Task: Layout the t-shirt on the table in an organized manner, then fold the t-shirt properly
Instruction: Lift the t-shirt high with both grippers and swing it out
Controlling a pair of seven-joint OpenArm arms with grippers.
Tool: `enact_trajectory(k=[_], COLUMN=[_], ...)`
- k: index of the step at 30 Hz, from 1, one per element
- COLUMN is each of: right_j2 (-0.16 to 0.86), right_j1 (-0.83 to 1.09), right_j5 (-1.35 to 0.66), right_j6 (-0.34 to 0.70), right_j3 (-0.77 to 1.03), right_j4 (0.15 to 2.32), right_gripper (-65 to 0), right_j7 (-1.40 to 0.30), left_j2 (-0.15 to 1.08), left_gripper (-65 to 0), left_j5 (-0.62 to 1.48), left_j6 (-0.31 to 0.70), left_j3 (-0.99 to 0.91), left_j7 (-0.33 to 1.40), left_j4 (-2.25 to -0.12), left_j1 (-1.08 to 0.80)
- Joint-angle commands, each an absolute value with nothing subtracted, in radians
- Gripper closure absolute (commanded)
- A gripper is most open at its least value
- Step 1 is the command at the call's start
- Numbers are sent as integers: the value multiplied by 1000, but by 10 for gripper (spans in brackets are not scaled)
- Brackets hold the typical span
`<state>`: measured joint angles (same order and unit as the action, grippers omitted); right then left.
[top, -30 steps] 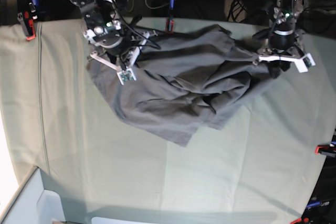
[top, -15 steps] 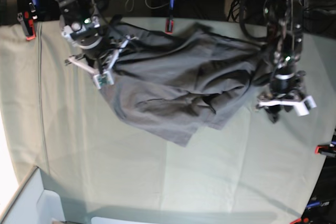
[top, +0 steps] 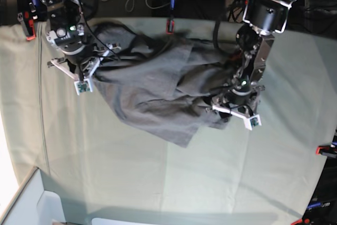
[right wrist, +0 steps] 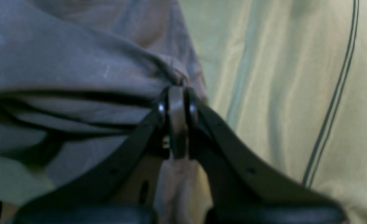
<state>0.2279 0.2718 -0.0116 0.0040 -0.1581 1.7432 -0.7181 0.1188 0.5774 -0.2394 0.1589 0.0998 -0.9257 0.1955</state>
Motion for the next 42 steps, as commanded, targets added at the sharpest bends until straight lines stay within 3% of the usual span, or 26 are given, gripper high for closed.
enact_trajectory(k=[1,4,5,7,9,14,23,33,42], right_j2=[234,234,234,234,236,265,266,266,262], right_j1=[263,263,263,260,257,249,154,-203,-654], right_j5=[-7,-7,-7,-7,-7,-7,-7,-7,-8], right_j6=[5,5,5,5,5,5,7,7,7], right_j3=[-154,-154,-154,-154,-154,-122,-13,-15,-19], right_j4=[1764,1764,1764,1764,1764,1773,1857,1848,1747], right_gripper=[0,0,0,0,0,0,0,0,0], right_j7=[-704,-704,-704,-704,-699,-694,-694,-693,-693], left_j2=[116,96,91,87,87,104,143,243,249], left_gripper=[-317,-307,-275,-162,0,0,0,0,0], left_j5=[582,582,582,582,585,591,588,591,582], left_j6=[-239,-237,-237,-237,-237,-239,-239,-248,-248], left_j3=[160,162,162,162,162,148,-61,-99,-97], left_j7=[108,108,108,108,111,113,113,114,193], left_j4=[-915,-892,-888,-880,-878,-923,-1191,-1328,-1218], left_j1=[219,219,220,225,237,237,248,409,699])
